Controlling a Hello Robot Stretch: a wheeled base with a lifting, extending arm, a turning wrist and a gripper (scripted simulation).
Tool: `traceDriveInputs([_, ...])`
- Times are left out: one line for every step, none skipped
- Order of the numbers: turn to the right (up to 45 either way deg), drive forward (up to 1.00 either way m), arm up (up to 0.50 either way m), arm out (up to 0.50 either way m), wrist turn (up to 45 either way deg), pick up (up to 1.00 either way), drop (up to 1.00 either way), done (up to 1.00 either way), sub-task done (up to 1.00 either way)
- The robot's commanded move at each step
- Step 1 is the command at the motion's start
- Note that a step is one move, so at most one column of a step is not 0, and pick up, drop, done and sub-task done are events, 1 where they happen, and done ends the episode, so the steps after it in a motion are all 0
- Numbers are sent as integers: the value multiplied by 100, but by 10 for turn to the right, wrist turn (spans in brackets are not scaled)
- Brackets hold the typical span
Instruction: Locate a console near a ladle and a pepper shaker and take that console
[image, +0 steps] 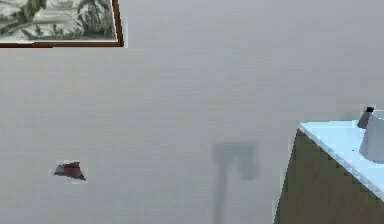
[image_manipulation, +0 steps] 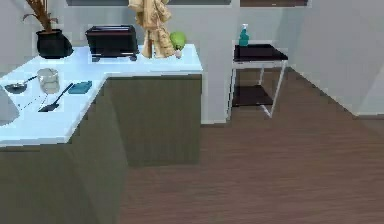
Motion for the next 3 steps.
traceDriveInputs([450,0,0,0,0,0,0,0,0])
traceDriveInputs([120,0,0,0,0,0,0,0,0])
traceDriveInputs([0,30,0,0,0,0,0,0,0])
